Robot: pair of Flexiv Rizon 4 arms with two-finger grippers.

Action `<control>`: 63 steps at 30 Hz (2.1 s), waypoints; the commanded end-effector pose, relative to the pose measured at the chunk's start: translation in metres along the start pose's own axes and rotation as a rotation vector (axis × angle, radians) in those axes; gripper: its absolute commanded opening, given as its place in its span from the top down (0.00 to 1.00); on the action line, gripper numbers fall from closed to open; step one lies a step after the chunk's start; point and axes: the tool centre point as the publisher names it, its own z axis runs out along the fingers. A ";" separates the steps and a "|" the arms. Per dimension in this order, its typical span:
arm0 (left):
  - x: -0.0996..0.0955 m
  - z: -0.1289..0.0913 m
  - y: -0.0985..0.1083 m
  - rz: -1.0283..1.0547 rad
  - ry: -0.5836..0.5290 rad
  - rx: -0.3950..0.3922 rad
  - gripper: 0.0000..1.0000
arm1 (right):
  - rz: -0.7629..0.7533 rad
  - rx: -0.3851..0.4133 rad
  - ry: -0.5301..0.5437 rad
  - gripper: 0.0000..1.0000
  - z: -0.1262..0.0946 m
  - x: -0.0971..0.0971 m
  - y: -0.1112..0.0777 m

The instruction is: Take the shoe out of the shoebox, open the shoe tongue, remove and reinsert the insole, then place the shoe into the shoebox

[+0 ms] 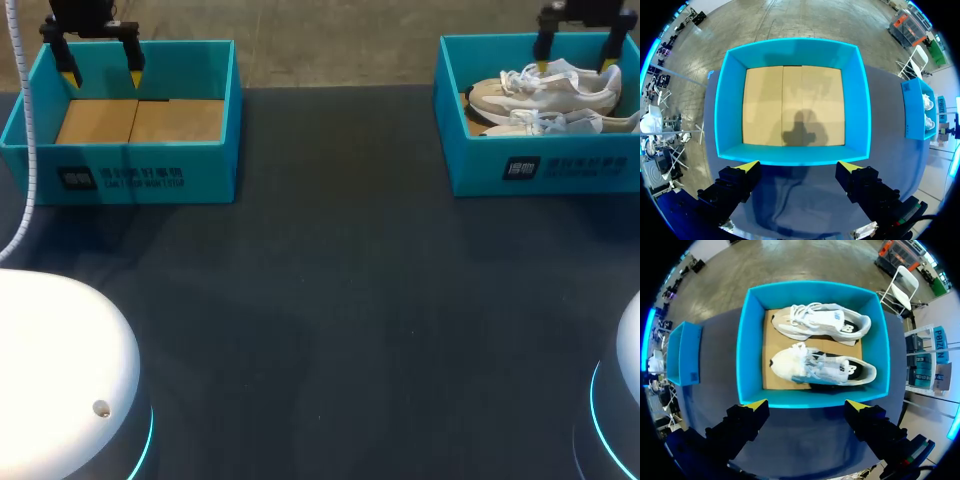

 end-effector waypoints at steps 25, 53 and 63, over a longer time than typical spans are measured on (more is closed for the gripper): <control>0.000 0.000 0.000 0.000 -0.001 -0.001 0.00 | 0.152 0.003 -0.070 0.00 0.072 -0.115 0.004; 0.000 0.000 0.000 0.000 -0.001 -0.001 0.00 | 0.168 0.016 -0.082 0.65 0.115 -0.146 0.023; 0.000 0.000 0.000 0.000 -0.001 -0.001 0.00 | 0.181 0.021 -0.095 0.63 0.117 -0.154 0.018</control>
